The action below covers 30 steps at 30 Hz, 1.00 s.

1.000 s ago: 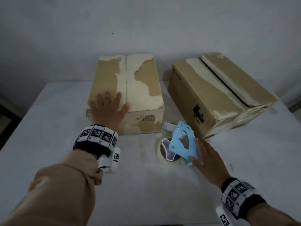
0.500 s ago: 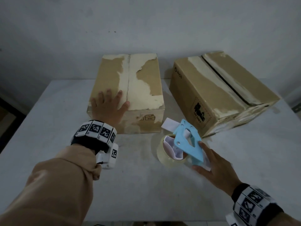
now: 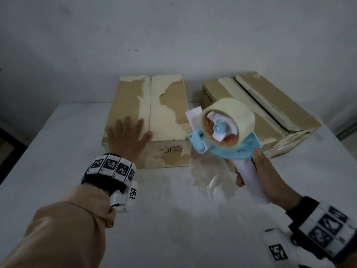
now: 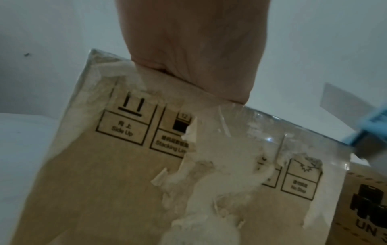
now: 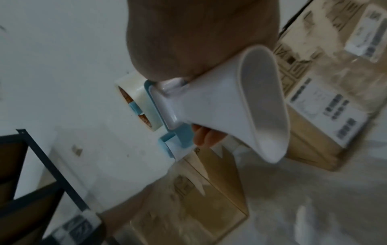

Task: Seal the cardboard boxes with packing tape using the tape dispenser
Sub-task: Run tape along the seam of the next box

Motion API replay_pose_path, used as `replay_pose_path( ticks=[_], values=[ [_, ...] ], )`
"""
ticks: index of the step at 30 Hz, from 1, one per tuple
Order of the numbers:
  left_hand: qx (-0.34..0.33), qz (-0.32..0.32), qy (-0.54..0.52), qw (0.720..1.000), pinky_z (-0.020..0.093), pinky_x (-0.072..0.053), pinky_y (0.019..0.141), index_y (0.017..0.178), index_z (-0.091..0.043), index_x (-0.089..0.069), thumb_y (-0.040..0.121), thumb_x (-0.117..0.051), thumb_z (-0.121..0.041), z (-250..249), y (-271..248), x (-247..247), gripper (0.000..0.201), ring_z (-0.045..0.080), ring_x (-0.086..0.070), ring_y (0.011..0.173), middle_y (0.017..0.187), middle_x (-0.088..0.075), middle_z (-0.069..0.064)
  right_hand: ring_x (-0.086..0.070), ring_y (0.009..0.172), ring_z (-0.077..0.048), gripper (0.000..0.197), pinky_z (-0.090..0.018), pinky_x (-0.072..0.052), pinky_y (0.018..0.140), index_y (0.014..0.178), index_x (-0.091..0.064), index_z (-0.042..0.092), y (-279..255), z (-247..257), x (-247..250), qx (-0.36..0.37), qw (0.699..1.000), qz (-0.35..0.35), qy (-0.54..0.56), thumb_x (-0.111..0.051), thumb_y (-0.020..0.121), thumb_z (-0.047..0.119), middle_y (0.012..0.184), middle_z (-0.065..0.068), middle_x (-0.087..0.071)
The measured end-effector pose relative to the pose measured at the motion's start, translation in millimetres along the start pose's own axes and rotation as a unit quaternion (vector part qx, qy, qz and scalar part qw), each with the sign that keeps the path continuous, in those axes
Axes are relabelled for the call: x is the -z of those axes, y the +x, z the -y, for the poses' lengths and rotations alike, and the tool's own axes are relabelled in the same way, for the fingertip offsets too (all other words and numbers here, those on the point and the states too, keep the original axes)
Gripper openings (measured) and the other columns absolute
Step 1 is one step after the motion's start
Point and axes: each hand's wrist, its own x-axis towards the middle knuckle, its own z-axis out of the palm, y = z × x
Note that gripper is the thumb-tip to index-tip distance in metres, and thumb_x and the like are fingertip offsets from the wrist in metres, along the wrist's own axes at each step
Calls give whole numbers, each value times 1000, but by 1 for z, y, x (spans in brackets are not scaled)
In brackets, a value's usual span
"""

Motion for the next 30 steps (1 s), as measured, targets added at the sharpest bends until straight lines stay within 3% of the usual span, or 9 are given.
replay_pose_path(
  ticks=[5,8,12,14,20,23,25,28,30],
  values=[
    [-8,-12,9,1000,51,-17,111,145,-29,-18,90,-24,-59,3,-10,4,62,34,-19,137,151,-19,10,-52,45,-14,44,-27,-45,45,92,-49,19,30,28,-19,46,997,-1,55,-52,69,56,51,-1,-54],
    [-20,-12,40,999,48,-27,105,139,-30,-23,83,-18,-70,8,-20,7,70,32,-33,124,139,-31,8,-50,44,-13,49,-25,-44,42,91,-50,22,46,40,-30,67,994,-8,80,-60,65,63,53,3,-53],
    [-37,-4,48,998,40,-36,89,142,-26,-29,51,17,-88,15,-43,14,119,28,-48,103,117,-49,10,-50,45,-12,54,-24,-45,43,92,-56,36,63,52,-41,97,988,10,119,-63,56,76,58,7,-59],
    [-65,-14,30,997,39,-38,81,137,-24,-43,53,19,-89,15,-55,20,122,29,-53,93,104,-56,12,-52,47,-12,52,-24,-46,46,96,-56,36,72,53,-46,117,985,16,128,-63,61,73,61,8,-60],
    [-167,84,92,978,31,-32,97,136,-39,-34,34,32,-83,21,-78,40,130,19,-48,109,119,-44,-1,-61,63,-13,63,-26,-53,58,104,-54,32,92,55,-62,130,982,6,134,-63,59,74,88,14,-67],
    [-212,140,60,965,30,-32,95,126,-37,-49,60,5,-86,26,-76,49,98,16,-49,111,119,-51,-5,-63,66,-15,64,-25,-53,58,105,-54,30,100,58,-67,139,980,17,139,-64,59,73,92,12,-67],
    [-226,99,4,969,32,-34,93,121,-33,-55,75,-14,-80,35,-65,52,78,18,-50,114,122,-55,-4,-63,68,-13,62,-25,-53,60,105,-55,30,105,60,-70,143,979,27,142,-66,59,71,94,11,-67],
    [-134,26,-61,989,35,-32,104,138,-32,-38,45,9,-95,60,-39,50,121,19,-37,130,141,-41,-3,-63,75,-9,66,-23,-53,66,109,-53,25,111,61,-73,147,978,47,138,-65,62,70,94,13,-67],
    [-56,69,-43,995,44,-25,111,145,-33,-17,38,5,-98,74,-17,43,127,23,-16,142,155,-15,0,-64,79,-8,70,-23,-53,70,112,-51,20,113,60,-76,147,979,57,130,-64,64,70,95,13,-67]
  ],
)
